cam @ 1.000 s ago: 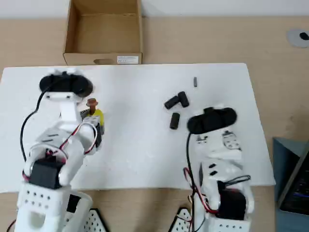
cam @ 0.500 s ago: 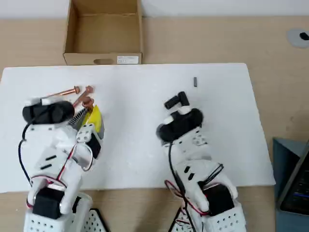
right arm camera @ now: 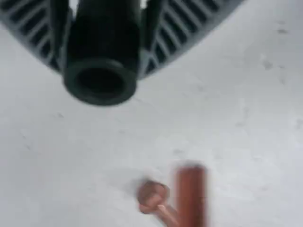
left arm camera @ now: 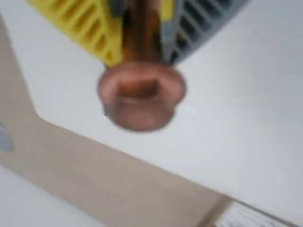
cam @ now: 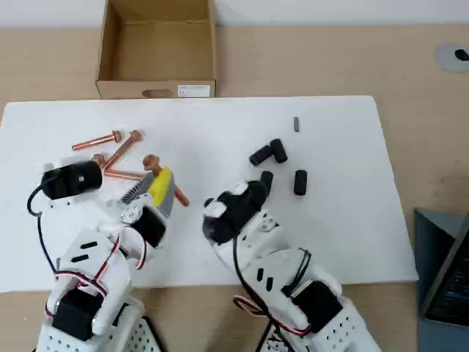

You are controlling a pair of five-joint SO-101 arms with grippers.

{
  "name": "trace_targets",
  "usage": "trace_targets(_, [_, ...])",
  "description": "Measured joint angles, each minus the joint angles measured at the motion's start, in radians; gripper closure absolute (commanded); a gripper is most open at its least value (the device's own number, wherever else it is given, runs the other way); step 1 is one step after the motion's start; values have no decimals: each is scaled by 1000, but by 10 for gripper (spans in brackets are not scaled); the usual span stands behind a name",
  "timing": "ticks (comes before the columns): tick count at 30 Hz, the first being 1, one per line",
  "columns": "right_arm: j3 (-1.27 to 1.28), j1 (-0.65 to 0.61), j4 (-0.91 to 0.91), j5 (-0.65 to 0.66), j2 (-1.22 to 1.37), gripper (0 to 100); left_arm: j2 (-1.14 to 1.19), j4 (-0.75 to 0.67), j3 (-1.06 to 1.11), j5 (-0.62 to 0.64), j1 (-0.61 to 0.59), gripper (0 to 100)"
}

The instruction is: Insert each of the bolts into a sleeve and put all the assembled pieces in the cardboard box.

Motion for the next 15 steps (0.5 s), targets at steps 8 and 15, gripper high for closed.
trace_targets(8, [6,-71,-5,0,0,989,0,0,-25,14,21,997])
trace_targets(15, [6,-78,-5,0,0,989,0,0,-25,14,94,998])
